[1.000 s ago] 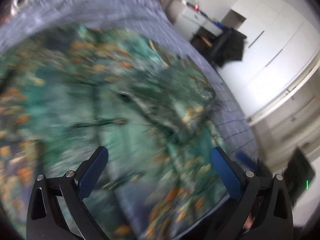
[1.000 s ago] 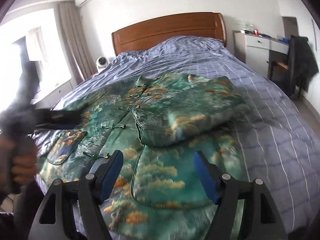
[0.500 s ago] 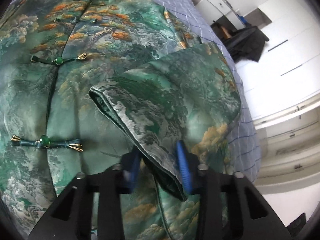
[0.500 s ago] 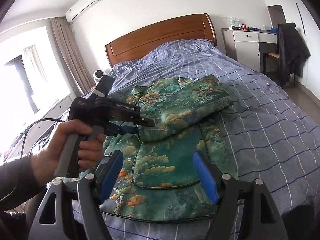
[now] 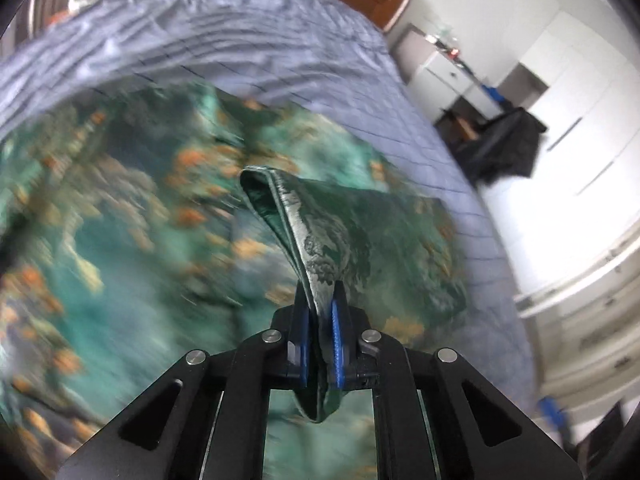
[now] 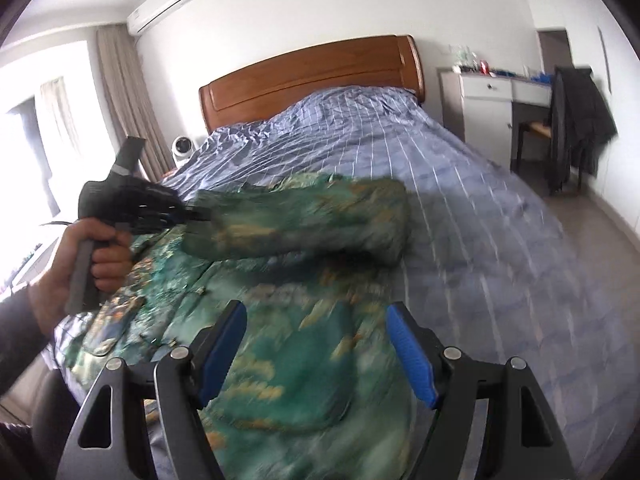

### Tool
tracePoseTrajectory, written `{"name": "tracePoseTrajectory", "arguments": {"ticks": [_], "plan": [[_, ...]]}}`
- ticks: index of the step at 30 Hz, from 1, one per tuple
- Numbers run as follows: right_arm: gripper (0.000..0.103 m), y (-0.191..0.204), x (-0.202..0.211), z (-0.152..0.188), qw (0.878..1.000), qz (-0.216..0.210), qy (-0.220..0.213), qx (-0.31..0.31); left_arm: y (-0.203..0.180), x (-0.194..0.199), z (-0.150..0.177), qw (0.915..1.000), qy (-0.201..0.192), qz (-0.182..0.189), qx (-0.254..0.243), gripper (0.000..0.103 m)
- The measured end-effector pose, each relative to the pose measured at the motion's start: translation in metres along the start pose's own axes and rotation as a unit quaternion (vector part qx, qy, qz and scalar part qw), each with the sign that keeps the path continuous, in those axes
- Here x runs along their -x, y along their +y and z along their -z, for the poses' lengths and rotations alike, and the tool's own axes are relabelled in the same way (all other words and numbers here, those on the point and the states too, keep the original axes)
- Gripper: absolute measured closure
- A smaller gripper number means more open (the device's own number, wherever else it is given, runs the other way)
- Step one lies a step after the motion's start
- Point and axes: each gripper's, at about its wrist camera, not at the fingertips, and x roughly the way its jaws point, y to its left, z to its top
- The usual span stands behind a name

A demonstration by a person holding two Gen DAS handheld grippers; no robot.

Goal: Fold large clothes

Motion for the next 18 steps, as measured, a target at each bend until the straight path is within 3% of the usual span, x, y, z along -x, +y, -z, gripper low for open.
{"name": "tracePoseTrajectory", "arguments": {"ticks": [5, 11, 13, 14, 15, 18], "plan": [[0.029, -0.007, -0.055, -0.041, 0.999, 0.007, 0.018, 0.048, 0.033, -0.033, 0.009, 0.9989, 0.035, -0.031, 0.003, 0.095], [0.029, -0.022, -0.153, -0.085, 0.997, -0.007, 0.065, 0.052, 0.036, -0.050, 0.022, 0.9986, 0.034, -0.041, -0.006, 0.089], [0.046, -0.024, -0.186, -0.099, 0.995, -0.011, 0.076, 0.059, 0.038, -0.056, 0.026, 0.9987, 0.029, -0.042, -0.008, 0.087], [0.075, -0.023, -0.201, -0.105, 0.994, -0.006, 0.087, 0.062, 0.039, -0.056, 0.028, 0.9988, 0.026, -0.041, -0.008, 0.086], [0.088, -0.025, -0.221, -0.111, 0.993, -0.001, 0.099, 0.058, 0.040, -0.060, 0.028, 0.9988, 0.023, -0.041, -0.009, 0.085], [0.088, -0.032, -0.257, -0.122, 0.994, 0.003, 0.106, 0.026, 0.038, -0.062, 0.030, 0.9987, 0.016, -0.045, -0.019, 0.084]]}}
